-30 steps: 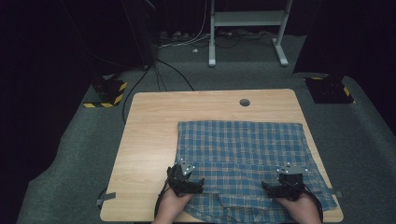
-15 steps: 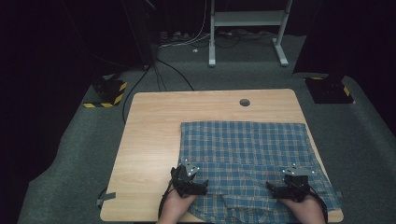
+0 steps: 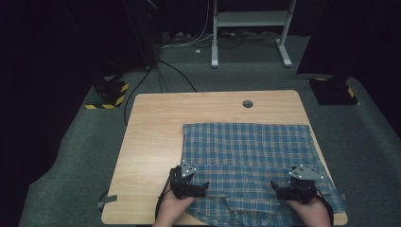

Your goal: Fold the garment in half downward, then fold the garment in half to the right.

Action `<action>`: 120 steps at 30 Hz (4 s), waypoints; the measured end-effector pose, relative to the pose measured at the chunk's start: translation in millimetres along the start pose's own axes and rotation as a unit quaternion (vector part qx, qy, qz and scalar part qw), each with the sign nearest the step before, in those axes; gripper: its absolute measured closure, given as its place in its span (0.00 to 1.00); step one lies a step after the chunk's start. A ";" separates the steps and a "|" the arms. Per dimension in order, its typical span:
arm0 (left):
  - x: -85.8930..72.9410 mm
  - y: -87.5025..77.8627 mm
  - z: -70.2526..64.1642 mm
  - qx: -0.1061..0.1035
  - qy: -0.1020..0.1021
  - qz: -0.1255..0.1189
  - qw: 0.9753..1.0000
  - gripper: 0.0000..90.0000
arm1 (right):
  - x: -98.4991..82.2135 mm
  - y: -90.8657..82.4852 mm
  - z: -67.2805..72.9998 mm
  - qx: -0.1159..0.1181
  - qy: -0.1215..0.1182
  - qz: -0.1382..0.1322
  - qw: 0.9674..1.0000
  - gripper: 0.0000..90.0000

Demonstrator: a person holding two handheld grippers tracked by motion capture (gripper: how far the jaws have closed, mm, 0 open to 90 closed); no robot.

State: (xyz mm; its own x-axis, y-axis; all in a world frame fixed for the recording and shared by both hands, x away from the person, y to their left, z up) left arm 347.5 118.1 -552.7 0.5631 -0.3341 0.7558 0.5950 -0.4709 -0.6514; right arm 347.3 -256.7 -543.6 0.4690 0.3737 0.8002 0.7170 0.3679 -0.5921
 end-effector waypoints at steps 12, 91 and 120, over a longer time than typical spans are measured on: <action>-9.8 -24.7 34.2 0.013 0.004 -0.041 0.999 0.00 | 31.9 -1.9 26.0 0.028 -0.005 -0.041 0.999 0.00; -5.2 -32.9 121.4 0.044 -0.047 -0.016 0.998 0.01 | 14.5 31.6 82.1 0.101 -0.054 -0.034 0.993 0.03; 69.0 40.3 139.6 0.046 -0.045 -0.061 0.996 0.05 | 13.2 30.5 81.8 0.106 -0.056 -0.039 0.992 0.03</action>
State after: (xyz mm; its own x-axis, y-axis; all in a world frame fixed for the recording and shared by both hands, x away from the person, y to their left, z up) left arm 490.4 190.1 -536.0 0.5292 -0.2024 0.8240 0.7102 -0.4257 -0.5607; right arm 333.2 -170.8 -559.0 0.3478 0.4243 0.8361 0.6189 0.5659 -0.5447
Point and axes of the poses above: each handheld gripper's, and its own axes: y roughly forward along the jaws, x roughly out of its top, z roughly to its left, the point moved 3 cm from there along y, roughly forward along the jaws, and after that the axes turned 1 degree about -x, right-handed, at the moved point
